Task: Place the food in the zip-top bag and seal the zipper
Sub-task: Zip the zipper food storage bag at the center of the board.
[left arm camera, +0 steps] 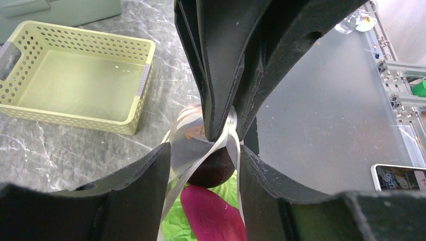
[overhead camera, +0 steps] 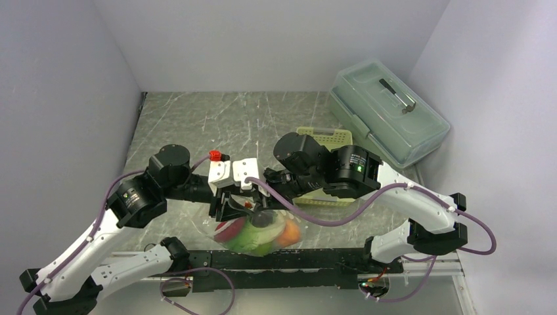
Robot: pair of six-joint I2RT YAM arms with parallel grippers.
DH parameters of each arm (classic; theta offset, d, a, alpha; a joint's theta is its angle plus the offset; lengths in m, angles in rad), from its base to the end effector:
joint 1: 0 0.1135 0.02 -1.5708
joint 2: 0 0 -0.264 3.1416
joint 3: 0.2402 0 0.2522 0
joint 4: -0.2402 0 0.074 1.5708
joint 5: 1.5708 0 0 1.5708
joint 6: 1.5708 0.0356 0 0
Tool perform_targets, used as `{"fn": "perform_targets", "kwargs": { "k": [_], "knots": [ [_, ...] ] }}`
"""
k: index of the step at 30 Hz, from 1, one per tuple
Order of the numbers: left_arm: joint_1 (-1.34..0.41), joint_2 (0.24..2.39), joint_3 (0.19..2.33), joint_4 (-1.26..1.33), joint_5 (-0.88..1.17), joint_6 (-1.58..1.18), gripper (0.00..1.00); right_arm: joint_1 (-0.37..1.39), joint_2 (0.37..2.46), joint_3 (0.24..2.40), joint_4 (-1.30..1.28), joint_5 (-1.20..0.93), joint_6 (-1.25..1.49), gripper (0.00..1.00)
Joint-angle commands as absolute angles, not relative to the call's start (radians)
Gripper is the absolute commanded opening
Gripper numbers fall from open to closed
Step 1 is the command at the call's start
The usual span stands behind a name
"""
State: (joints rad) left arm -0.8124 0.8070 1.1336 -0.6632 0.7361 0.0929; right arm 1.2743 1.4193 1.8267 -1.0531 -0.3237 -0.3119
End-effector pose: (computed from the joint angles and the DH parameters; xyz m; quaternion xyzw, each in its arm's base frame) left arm 0.0823 -0.1216 0.4064 0.5200 0.5932 -0.4647 0.4021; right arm 0.0673 0.2590 0.4618 -0.6798 0.5685 0.3317 0.3236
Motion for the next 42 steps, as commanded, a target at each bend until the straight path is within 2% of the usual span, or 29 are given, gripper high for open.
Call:
{"fn": "perform_targets", "kwargs": {
  "k": [1,9,18,26,31,37,39,40,42],
  "knots": [
    [-0.810,0.791,1.129,-0.658,0.718,0.111,0.56,1.285,1.381,1.865,-0.958,-0.303,-0.271,0.00],
    [-0.810,0.752,1.104,-0.673,0.682,0.086,0.64,1.286,1.394,1.900,-0.941,-0.245,-0.229,0.00],
    [-0.810,0.721,1.100,-0.709,0.632,0.085,0.67,1.286,1.421,1.946,-0.935,-0.190,-0.186,0.00],
    [-0.810,0.715,1.094,-0.722,0.543,0.077,0.65,1.285,1.461,1.996,-0.961,-0.132,-0.148,0.00],
    [-0.810,0.708,1.100,-0.733,0.525,0.081,0.50,1.284,1.484,2.014,-0.979,-0.096,-0.137,0.00],
    [-0.810,0.713,1.114,-0.754,0.513,0.092,0.19,1.284,1.488,2.013,-0.985,-0.067,-0.132,0.00],
    [-0.810,0.716,1.118,-0.762,0.511,0.099,0.04,1.284,1.485,2.009,-0.986,-0.061,-0.131,0.00],
    [-0.810,0.717,1.120,-0.767,0.509,0.100,0.00,1.284,1.482,2.005,-0.986,-0.057,-0.129,0.00],
    [-0.810,0.717,1.122,-0.771,0.510,0.105,0.00,1.284,1.473,1.994,-0.984,-0.048,-0.130,0.00]
  ]
}}
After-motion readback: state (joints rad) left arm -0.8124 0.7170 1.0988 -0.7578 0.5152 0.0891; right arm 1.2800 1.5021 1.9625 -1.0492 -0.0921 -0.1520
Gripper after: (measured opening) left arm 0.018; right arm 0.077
